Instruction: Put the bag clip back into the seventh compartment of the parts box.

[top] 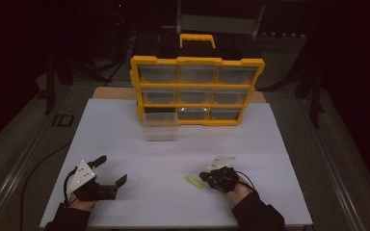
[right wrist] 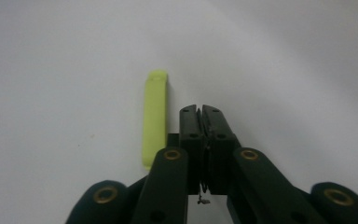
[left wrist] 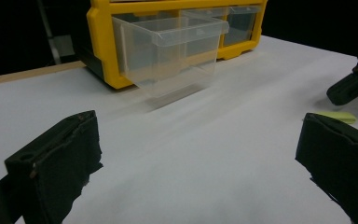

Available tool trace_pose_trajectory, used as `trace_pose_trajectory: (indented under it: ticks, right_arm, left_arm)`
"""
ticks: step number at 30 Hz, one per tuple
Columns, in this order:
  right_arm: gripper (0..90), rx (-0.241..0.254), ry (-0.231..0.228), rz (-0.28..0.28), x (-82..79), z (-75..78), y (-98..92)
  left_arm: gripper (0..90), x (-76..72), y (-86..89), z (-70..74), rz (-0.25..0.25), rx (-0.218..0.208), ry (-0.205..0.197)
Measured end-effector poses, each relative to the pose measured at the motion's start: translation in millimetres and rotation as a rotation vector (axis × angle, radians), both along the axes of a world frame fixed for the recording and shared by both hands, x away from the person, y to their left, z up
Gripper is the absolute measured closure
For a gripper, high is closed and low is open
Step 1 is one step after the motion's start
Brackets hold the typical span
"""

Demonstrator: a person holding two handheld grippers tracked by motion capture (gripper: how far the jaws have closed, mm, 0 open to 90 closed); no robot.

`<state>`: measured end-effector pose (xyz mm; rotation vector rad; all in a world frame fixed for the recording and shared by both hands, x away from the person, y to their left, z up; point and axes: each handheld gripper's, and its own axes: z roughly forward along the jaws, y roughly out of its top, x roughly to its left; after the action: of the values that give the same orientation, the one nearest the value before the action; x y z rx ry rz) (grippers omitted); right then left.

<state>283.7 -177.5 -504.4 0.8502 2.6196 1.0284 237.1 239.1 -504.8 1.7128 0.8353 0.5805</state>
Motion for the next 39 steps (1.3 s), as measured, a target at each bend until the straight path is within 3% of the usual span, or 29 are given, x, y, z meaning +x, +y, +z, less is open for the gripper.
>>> trace_pose_trajectory:
  ticks: [3,5,6,8,10,11,18,21,27,30,35,37,39]
  right_arm:
    - [82.9,0.005,-0.003,-0.008,-1.6,7.6,-1.3]
    - [76.6,0.019,0.003,-0.022,-3.5,12.8,-1.1]
    - [69.3,0.031,0.012,-0.028,-4.5,17.3,-0.8]
    - [65.6,0.036,0.016,-0.032,-5.0,19.3,-0.5]
    - [49.8,0.037,0.036,-0.031,-6.3,24.0,2.2]
    - [49.8,0.037,0.036,-0.031,-6.3,24.0,2.2]
    - [12.3,0.014,0.084,-0.032,-9.7,32.3,12.8]
    - [9.7,0.016,0.06,-0.059,-10.4,36.9,16.7]
    - [9.6,0.033,0.03,-0.05,-8.6,45.2,21.7]
    - [9.7,-0.004,0.006,-0.038,-8.4,48.2,26.6]
    - [9.7,-0.048,0.049,-0.005,-2.7,47.5,34.9]
    - [9.6,-0.065,0.108,-0.009,2.9,44.3,39.0]
    - [9.6,-0.082,0.106,-0.014,4.1,43.2,40.4]
  left_arm:
    - [0.1,-0.1,-0.2,0.1,-0.001,0.003,-0.001]
    - [0.1,-0.1,-0.3,0.1,-0.001,0.004,-0.001]
    - [0.1,0.0,-0.2,0.1,-0.001,0.006,0.001]
    - [0.1,0.0,-0.3,0.0,-0.002,0.004,0.002]
    - [0.1,-0.1,-0.5,0.1,-0.004,0.005,0.002]
    - [0.1,-0.1,-0.5,0.2,-0.006,0.005,0.002]
    - [0.1,-0.3,-0.8,0.5,-0.007,0.004,0.0]
    - [0.1,-0.8,-1.0,0.7,-0.007,0.008,-0.002]
    - [0.1,-0.7,-0.6,0.7,-0.009,0.006,-0.002]
    - [0.1,-0.9,-0.5,0.8,-0.008,0.001,-0.003]
    - [0.1,-0.9,-0.6,0.9,-0.009,0.001,-0.003]
    - [0.1,-0.9,-0.6,1.0,-0.009,0.001,-0.003]
    - [0.1,-0.8,-0.8,0.9,-0.01,0.001,-0.002]
